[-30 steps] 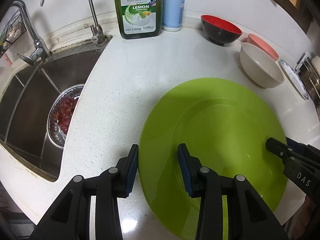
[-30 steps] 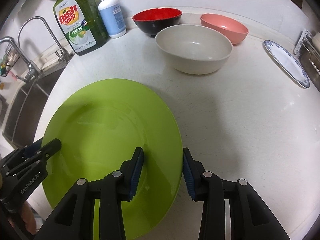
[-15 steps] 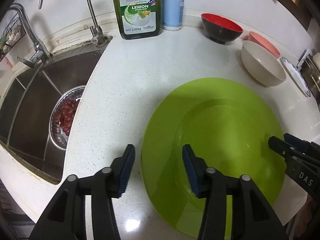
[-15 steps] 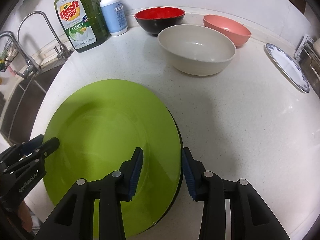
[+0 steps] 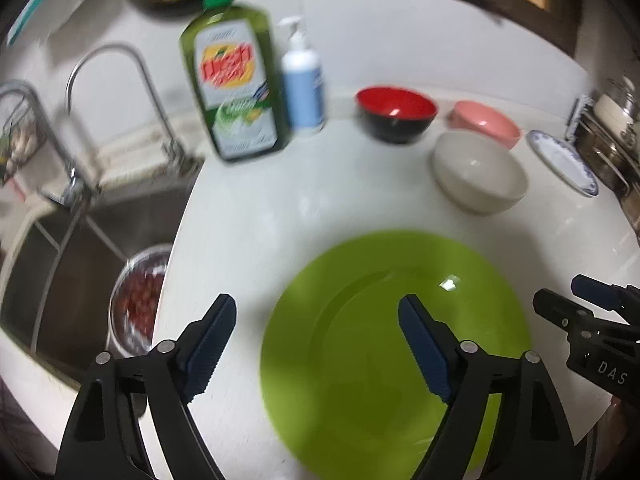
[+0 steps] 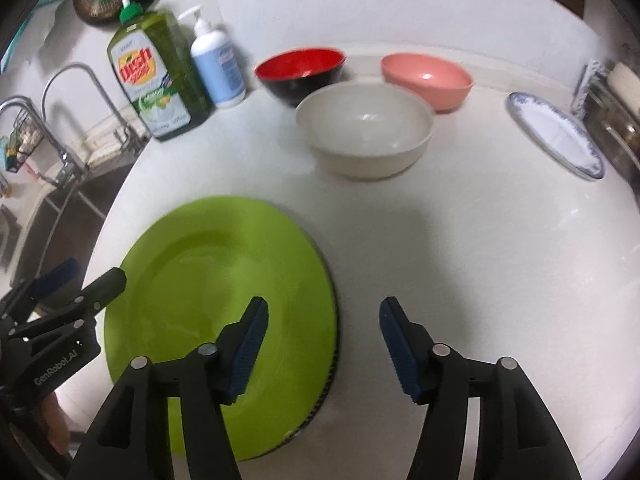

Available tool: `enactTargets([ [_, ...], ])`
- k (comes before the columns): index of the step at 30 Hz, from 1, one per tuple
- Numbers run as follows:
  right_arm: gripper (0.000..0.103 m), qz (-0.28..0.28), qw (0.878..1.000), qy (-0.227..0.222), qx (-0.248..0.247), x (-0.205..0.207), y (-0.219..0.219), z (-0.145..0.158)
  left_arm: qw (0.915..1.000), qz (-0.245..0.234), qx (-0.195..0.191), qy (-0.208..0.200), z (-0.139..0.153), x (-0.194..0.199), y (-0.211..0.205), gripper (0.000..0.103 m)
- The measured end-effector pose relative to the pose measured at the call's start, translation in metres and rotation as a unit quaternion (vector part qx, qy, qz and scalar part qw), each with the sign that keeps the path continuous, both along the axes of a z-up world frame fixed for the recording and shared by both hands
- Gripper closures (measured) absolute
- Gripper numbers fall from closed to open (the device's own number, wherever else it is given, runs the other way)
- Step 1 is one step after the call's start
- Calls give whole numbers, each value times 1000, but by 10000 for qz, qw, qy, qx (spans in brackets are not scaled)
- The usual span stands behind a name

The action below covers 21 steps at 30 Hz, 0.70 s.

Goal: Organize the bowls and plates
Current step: 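Open both grippers and lift them away from the green plate, then move both grippers to the smaller blue-and-white plate by the pot rack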

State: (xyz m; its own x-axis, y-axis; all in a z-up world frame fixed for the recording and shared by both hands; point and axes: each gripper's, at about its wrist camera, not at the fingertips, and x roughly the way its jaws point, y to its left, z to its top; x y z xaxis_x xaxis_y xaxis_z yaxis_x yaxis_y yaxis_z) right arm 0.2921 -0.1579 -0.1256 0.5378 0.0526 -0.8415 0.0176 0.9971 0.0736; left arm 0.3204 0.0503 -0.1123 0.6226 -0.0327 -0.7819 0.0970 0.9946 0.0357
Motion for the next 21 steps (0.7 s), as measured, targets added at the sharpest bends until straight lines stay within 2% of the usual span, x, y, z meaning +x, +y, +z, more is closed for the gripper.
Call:
enactTargets([
  [6,31,-325,9991,-278,-43,-7,-27,15,9982,-278,84,-533,28,6,-38,4],
  [14,25,-743,9949,-657,-191,-11,-88,40,9939,-795,-137,-750,62,25,-106,1],
  [21,25,-1135,9884,-957,-328,-8,-149,61,9876,-1117,-11,-1105,87,40,-177,0],
])
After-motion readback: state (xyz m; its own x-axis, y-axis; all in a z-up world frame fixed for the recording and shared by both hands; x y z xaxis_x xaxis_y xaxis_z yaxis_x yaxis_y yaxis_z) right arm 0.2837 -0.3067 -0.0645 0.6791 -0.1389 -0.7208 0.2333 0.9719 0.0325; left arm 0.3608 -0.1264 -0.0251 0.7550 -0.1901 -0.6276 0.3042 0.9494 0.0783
